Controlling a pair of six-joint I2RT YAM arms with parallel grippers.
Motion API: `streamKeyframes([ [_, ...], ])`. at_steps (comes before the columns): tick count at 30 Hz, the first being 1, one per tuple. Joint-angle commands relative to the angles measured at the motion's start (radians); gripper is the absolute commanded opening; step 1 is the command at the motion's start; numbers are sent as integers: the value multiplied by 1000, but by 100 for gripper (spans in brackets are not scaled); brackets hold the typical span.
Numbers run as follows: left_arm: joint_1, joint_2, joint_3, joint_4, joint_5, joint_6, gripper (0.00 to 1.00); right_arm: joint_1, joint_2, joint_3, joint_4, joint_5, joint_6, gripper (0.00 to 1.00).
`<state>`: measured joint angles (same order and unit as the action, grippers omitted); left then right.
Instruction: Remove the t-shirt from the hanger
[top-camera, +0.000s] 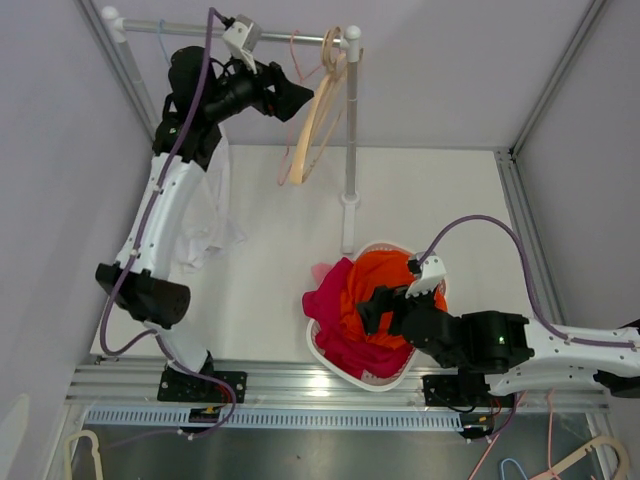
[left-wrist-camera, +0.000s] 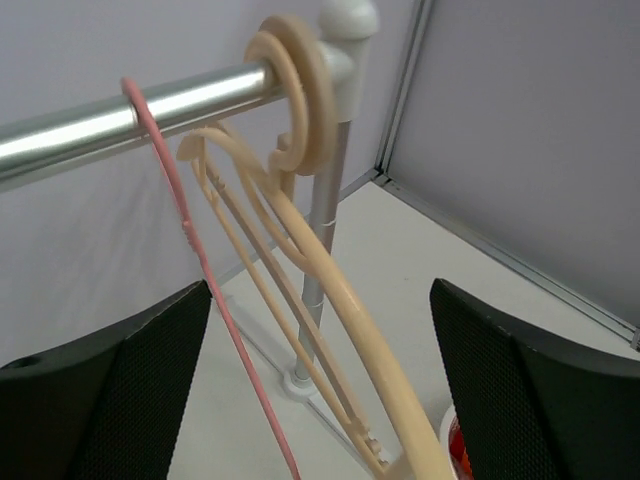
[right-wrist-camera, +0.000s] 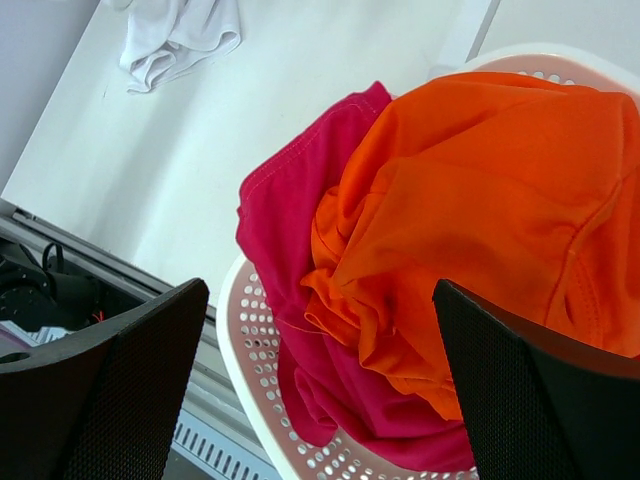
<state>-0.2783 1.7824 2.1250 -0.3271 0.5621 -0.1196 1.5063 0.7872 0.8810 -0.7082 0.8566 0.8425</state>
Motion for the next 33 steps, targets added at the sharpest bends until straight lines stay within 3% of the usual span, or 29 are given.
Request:
streamKeyframes([
  [1, 39, -187, -59, 29, 111, 0, 97, 8, 21, 32, 64, 9, -22, 100],
  [4, 83, -251, -118, 25, 89, 4, 100, 8, 44, 36, 78, -2, -26, 100],
  [6, 108, -300, -138, -6, -98, 9, 100, 8, 56, 39, 87, -7, -34, 99],
  [7, 123, -322, -139, -19, -286, 0, 99, 8, 64, 48, 88, -11, -37, 100],
  [8, 123, -328, -139, -32, -288, -11, 99, 8, 64, 52, 87, -11, -37, 100],
  [9, 143, -330, -139, -44, -432, -20, 99, 8, 69, 56, 87, -11, -40, 100],
  [12, 172, -310, -123, -82, -652, -37, 100, 8, 73, 70, 78, -7, -42, 100],
  [15, 205, -250, -74, -108, -726, -38, 99, 8, 73, 81, 73, -4, -43, 99],
  [21, 264, -100, 65, -178, -778, -69, 99, 8, 90, 141, 0, -2, -28, 100],
  [23, 275, -42, 116, -187, -743, -80, 99, 9, 83, 156, -30, 1, -16, 99],
  [25, 323, -8, 139, -202, -719, -100, 92, 8, 73, 157, -43, 13, -8, 100],
  [30, 376, 87, 179, -175, -674, -126, 91, 8, 47, 156, -66, 29, 15, 99],
  [33, 392, 141, 223, -167, -640, -121, 73, 8, 50, 153, -88, 36, 35, 99],
])
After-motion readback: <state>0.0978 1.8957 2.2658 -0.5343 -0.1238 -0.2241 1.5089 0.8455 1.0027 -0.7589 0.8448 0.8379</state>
